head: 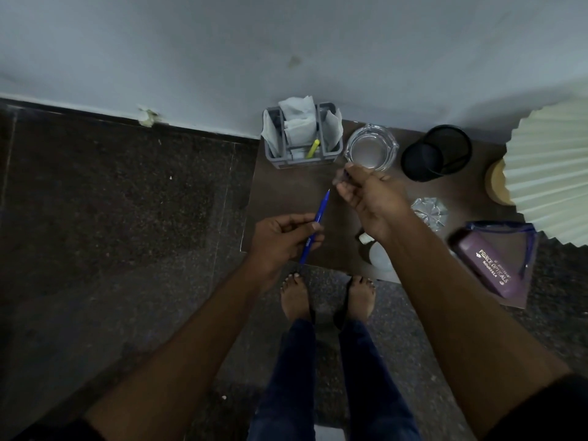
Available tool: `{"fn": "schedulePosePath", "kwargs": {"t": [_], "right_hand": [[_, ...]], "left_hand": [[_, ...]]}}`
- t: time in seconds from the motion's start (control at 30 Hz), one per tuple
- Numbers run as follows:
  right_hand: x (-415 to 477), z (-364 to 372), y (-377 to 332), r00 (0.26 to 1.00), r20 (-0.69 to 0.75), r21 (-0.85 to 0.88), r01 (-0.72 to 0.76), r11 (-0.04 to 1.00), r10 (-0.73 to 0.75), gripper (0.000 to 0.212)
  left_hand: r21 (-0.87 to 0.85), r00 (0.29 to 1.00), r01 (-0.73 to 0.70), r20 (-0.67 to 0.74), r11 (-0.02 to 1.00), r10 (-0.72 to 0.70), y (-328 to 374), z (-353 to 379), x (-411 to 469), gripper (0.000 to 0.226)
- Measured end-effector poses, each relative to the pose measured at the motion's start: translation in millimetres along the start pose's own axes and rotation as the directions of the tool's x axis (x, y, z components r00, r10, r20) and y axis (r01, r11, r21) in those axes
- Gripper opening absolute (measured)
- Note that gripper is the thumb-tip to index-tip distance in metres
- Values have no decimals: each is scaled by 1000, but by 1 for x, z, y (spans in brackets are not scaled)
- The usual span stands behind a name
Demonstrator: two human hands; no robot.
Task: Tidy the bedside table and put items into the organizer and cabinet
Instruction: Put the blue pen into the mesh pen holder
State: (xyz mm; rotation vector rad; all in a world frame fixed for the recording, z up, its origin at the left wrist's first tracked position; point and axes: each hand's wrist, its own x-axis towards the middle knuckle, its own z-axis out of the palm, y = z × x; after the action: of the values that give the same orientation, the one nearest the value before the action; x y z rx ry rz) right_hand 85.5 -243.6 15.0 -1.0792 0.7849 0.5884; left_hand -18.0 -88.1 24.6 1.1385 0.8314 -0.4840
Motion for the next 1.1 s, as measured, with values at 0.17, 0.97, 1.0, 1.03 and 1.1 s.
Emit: {"fn": "schedulePosePath", "kwargs": {"t": [0.17,0.97,1.0,1.03,1.1], "right_hand": [[4,1,4,1000,10,-13,-20,1000,20,9],[-6,-4,6,993,110,-192,71,979,-51,15],[-7,-4,6,990,123,-224,93,970,-66,15],[-9,-3,6,988,135,-249,112,962,-80,17],[-12,-2,9,983,161,-262,127,957,-87,21]], "left_hand": [[-21,1000,-14,13,1000,14,1,0,-5,27],[-7,999,-37,14,999,37,-3,1,5,24],[-9,999,-37,9,999,38,-3,2,6,24],[-13,999,-40,6,999,40,-3,2,7,24],[-32,999,-50,0,998,50,-2,4,8,26]]}}
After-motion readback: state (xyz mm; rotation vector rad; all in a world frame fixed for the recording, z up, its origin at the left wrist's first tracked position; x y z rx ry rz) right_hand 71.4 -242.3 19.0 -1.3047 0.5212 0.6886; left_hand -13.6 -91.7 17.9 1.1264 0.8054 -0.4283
